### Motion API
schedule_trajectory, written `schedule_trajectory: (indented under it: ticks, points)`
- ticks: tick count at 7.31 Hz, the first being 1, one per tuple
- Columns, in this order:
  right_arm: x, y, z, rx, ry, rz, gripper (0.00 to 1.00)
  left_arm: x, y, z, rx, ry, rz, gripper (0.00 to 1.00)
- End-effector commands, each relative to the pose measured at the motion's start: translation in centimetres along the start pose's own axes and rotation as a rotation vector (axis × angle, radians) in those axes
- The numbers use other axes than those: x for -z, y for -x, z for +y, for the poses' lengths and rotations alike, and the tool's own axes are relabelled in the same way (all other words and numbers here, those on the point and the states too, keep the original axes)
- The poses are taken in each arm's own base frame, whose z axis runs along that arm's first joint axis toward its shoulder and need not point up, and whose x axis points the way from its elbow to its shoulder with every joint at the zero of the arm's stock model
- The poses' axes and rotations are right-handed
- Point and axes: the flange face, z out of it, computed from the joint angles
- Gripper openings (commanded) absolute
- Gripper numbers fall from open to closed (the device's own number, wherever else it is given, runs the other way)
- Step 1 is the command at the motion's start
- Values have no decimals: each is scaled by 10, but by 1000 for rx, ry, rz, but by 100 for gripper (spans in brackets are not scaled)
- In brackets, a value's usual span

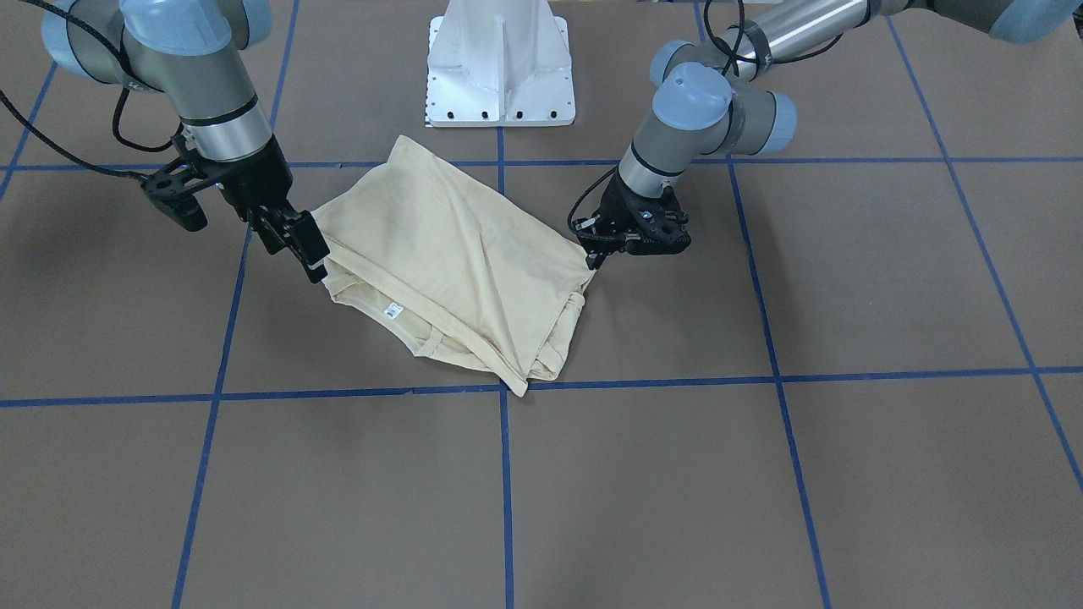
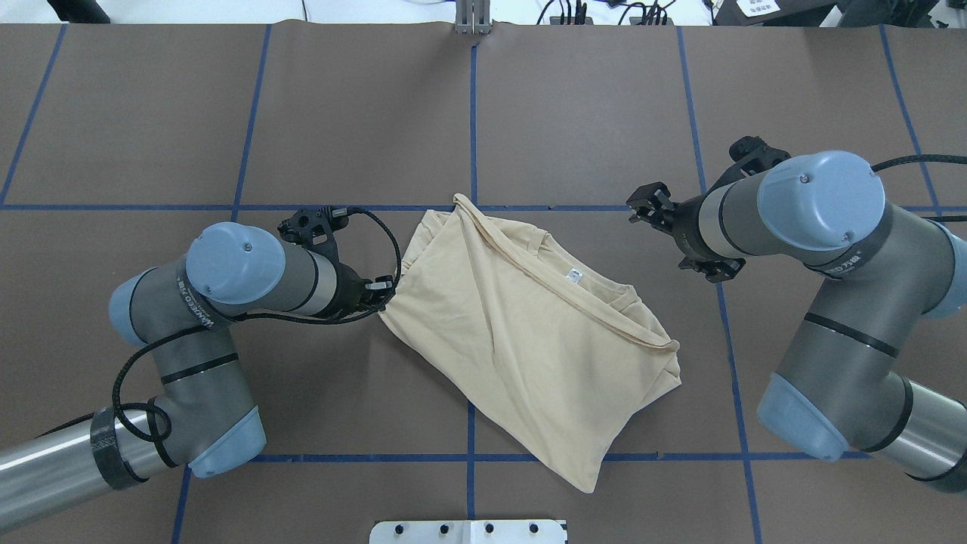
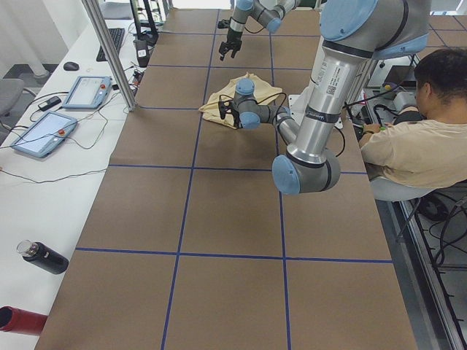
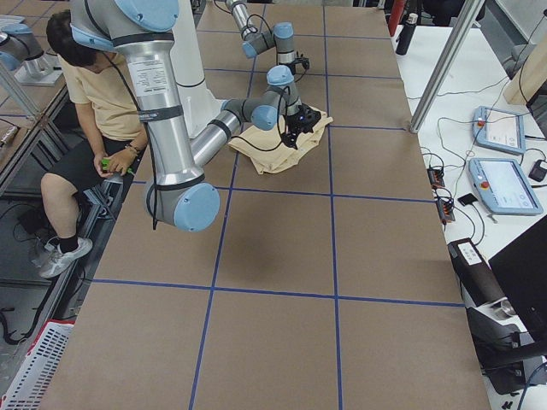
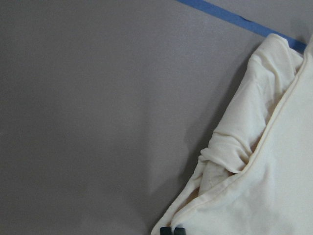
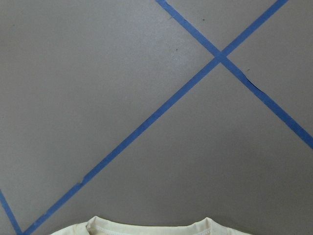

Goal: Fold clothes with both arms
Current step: 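Grasp the shirt edge with the left gripper and pull it to straighten, then release the shirt and lift the left gripper away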

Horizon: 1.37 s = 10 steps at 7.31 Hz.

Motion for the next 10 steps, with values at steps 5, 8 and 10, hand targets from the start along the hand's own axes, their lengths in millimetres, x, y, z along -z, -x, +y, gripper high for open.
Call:
schedule_trajectory:
  ticks: [5, 8, 10]
  points:
    - [1, 0, 0, 3, 2, -1, 100, 9, -23, -199, -154, -241, 38, 0]
    - [3, 13, 32, 22, 41, -23, 100, 11, -45, -234, -155, -281, 66, 59]
    - [-7, 13, 91, 2, 83, -23, 100, 17, -43, -232, -156, -272, 74, 60]
